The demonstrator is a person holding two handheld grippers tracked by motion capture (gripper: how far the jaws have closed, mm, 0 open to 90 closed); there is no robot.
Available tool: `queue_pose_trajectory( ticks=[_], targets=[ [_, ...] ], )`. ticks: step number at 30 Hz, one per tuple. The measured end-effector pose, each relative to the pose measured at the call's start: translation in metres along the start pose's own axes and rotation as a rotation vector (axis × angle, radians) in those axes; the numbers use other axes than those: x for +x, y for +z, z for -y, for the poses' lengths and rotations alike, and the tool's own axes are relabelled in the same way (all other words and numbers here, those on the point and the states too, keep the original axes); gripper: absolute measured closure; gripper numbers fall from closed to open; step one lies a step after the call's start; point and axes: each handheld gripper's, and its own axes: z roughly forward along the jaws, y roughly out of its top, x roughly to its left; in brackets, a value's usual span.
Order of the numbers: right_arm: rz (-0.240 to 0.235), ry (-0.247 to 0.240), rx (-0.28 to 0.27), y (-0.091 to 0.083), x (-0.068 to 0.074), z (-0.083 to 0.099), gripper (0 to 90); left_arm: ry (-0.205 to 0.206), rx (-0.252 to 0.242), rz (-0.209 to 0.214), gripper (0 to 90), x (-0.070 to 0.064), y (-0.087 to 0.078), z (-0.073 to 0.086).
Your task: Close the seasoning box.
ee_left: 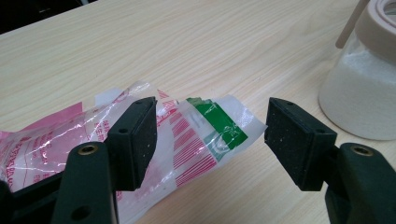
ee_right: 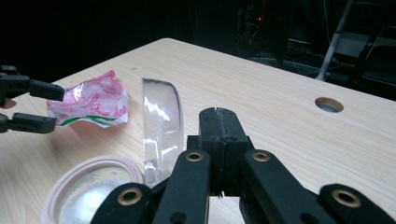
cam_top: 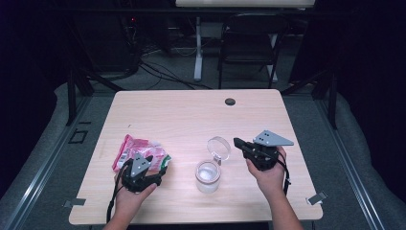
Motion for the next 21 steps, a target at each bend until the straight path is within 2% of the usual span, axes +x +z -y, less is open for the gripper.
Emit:
queue_pose_trajectory(
  ticks=[10, 17, 21],
  targets=[
    [-0.003, 0.011, 0.022, 0.005, -0.003, 0.004, 90.0, 0.018, 0.002, 0.0, 34.7, -0.002, -0.001, 0.0],
    [-0.004, 0.006, 0.036, 0.009, -0.003, 0.007, 90.0, 0.02, -0.001, -0.008, 34.9, -0.001, -0.001, 0.0],
    [-0.006, 0.007, 0.042, 0.011, -0.003, 0.008, 90.0, 0.037, -0.002, -0.023, 35.1, -0.002, -0.002, 0.0]
  ],
)
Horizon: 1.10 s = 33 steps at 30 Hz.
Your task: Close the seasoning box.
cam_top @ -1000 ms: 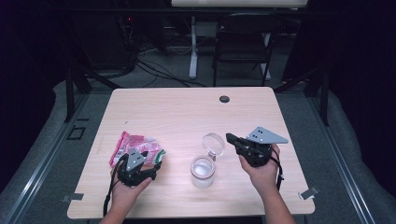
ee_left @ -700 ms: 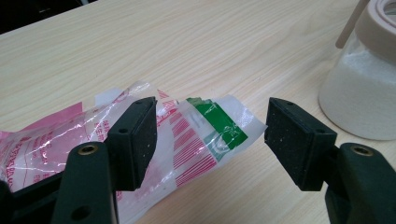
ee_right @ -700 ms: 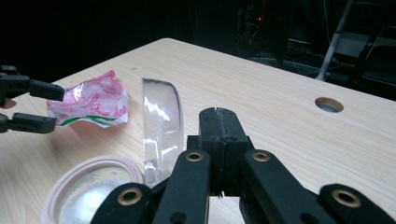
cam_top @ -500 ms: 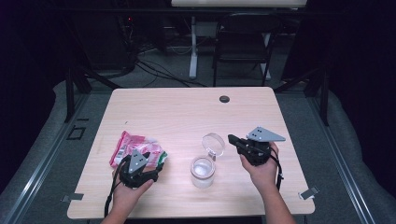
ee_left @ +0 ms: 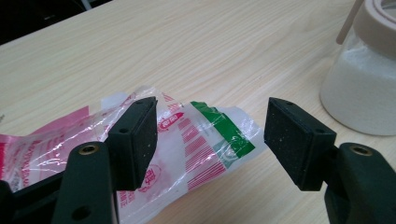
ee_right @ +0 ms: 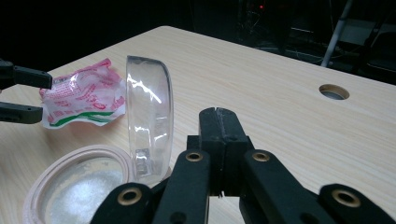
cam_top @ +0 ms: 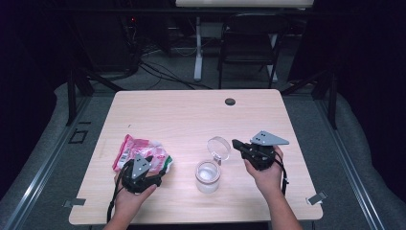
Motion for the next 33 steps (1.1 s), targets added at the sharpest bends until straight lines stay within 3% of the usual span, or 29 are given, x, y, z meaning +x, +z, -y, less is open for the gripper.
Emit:
queue_pose_trajectory(
  ticks=[33],
  targets=[
    [-0.029, -0.027, 0.038, 0.013, 0.009, 0.005, 90.0, 0.01, -0.023, -0.009, 35.4, 0.002, -0.004, -0.002]
  ],
)
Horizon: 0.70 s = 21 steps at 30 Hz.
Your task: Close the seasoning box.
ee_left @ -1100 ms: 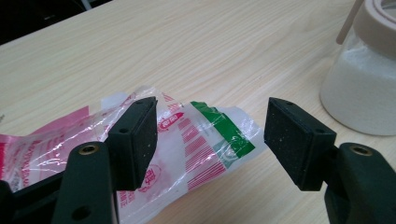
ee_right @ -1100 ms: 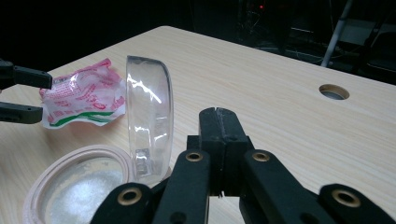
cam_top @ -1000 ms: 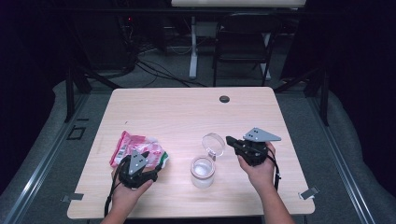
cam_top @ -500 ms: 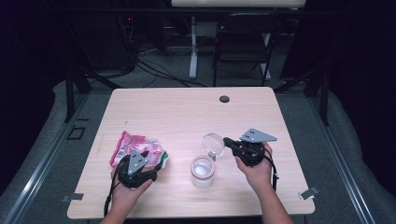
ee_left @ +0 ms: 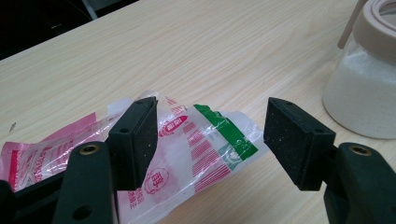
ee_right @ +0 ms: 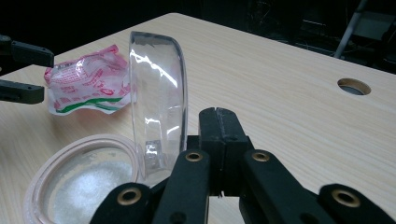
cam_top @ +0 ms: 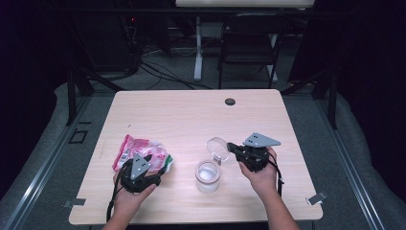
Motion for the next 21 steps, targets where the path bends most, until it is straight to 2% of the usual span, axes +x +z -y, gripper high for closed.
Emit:
queue_pose_trajectory(
  ticks=[16, 20, 21],
  targets=[
    [-0.013, -0.026, 0.015, 0.004, 0.009, 0.0, 90.0, -0.023, -0.004, -0.019, 35.4, 0.004, -0.002, -0.001],
    [-0.034, -0.054, 0.026, 0.008, 0.018, 0.0, 90.0, -0.03, -0.008, -0.022, 35.4, 0.007, -0.003, -0.001],
    [-0.049, -0.069, 0.035, 0.011, 0.024, 0.001, 90.0, -0.032, -0.01, -0.026, 35.4, 0.009, -0.003, -0.002]
  ],
)
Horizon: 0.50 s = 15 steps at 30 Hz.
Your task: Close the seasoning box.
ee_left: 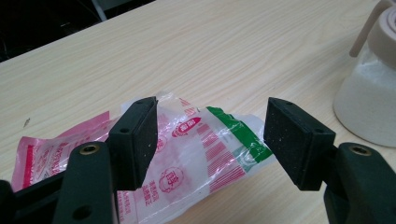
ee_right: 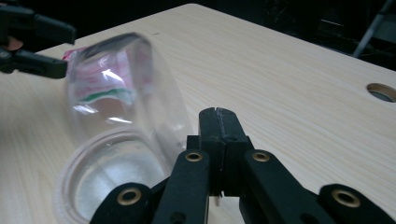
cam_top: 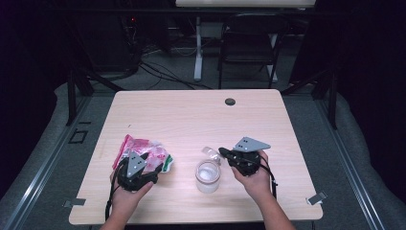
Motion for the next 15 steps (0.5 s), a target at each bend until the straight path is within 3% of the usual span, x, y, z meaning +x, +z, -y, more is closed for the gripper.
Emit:
queue_pose_trajectory(
  ticks=[6, 15],
  targets=[
    [-0.039, -0.075, 0.027, 0.005, 0.022, 0.0, 90.0, -0.021, -0.007, -0.004, 35.4, 0.004, 0.001, -0.001],
    [-0.076, -0.101, 0.026, 0.004, 0.035, 0.001, 86.2, -0.043, -0.008, -0.007, 35.4, 0.013, 0.004, -0.002]
  ],
)
